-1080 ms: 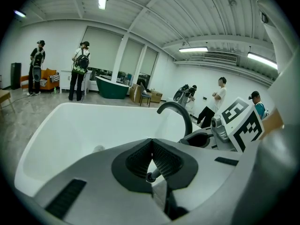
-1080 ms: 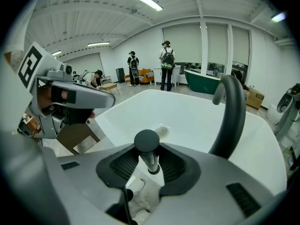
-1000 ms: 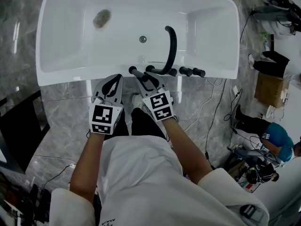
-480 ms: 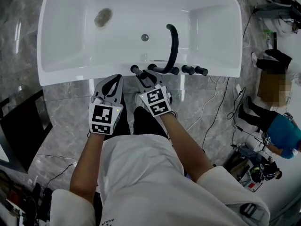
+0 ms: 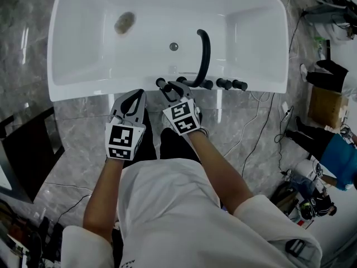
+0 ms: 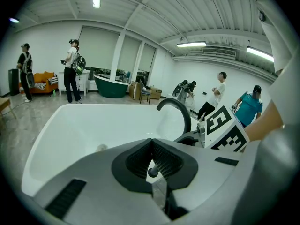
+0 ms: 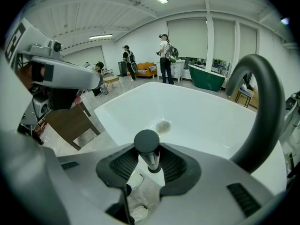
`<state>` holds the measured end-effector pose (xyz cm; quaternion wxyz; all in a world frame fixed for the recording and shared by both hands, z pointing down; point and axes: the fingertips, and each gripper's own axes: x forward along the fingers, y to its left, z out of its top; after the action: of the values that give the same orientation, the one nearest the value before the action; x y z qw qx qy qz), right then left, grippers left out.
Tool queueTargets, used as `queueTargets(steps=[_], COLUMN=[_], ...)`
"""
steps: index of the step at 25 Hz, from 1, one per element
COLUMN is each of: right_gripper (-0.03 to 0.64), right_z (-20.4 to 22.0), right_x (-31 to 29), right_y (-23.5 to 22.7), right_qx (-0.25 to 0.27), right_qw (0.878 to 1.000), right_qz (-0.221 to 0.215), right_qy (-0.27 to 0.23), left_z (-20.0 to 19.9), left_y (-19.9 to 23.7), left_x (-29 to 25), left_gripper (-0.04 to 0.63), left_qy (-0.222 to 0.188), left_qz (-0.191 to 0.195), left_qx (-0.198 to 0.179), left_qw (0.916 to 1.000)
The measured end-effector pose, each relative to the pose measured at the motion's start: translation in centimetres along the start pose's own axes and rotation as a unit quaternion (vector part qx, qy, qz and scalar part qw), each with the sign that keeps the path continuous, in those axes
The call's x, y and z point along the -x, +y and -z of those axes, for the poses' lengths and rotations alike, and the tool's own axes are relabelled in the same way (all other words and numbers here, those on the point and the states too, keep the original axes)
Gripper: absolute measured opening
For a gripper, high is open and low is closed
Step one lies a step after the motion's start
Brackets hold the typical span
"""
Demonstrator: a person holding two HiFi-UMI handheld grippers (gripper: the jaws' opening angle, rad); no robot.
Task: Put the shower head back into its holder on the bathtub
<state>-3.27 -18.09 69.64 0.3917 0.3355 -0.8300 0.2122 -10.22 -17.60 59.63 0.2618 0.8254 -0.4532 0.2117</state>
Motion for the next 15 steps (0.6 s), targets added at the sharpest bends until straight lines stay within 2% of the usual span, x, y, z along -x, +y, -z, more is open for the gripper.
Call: queueTargets(steps=[2,5,15], right_gripper=[0.147,0.192,0.206], right_z=[0.3,0.4,-1.9], right_x=[-0.1,0.1,4.1], right_y=[0.2,0.5,1.3], right_qx=[0.002,0.003,0.011], right_qw=[1.000,1.000,0.998], right_qz=[-0.009,-0.020,-0.035], right_qy=[0.007,0.004,-0.057], left_z=[-0.1,-0.2,-0.9], left_y=[-0.1,-0.3,-2.0], left_x=[0.3,0.8,2.3], left_gripper=[0.012,0.012,0.012], left_qy=[-0.001,-0.003,-0.023], left_qz=[-0.004,-0.010,-0.034], left_qx=[0.000,-0.002,-0.002], left_qw=[1.0000,0.9999,0.9992])
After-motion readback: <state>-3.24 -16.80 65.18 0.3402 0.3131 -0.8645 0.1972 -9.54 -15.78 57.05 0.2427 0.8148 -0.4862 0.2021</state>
